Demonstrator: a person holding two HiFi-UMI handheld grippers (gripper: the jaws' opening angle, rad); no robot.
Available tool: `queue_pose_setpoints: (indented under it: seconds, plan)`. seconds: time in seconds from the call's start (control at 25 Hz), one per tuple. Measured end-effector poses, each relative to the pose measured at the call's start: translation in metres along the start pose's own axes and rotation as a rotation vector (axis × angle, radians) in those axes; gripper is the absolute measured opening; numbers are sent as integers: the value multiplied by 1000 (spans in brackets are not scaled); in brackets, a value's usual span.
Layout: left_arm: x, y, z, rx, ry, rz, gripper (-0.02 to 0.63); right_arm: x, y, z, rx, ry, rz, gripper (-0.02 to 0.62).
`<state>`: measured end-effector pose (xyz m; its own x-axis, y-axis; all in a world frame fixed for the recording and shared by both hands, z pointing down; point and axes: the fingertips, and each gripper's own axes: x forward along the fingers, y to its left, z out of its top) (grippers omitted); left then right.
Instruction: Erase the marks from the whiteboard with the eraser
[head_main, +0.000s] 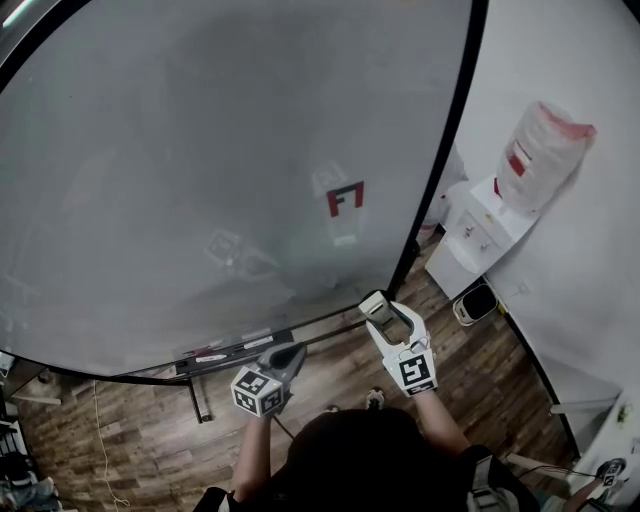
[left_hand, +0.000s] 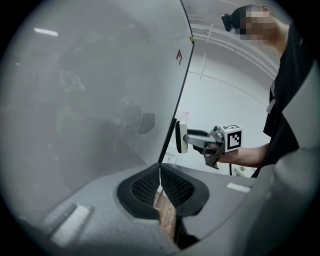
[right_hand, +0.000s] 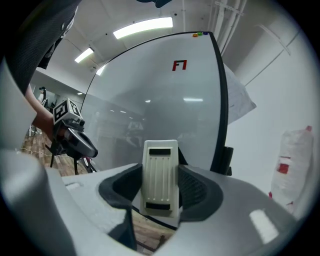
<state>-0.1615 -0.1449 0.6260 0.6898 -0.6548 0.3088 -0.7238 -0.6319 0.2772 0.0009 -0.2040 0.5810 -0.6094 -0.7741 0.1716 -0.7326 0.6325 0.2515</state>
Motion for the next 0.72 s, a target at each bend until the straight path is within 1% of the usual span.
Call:
queue_pose_setpoints:
  seconds: [0.24,0.44,0.72]
  plan:
    - [-23,4,-12,-13,3,-39,14,-8,44,-10,16,36,18,227]
    - [-46,9,-31,-22,16,-62,14,-13,80,-15,39,59,18,227]
    - [-75,18,-47,-26,18,-54,14,-20,109,-24,41,84,8,227]
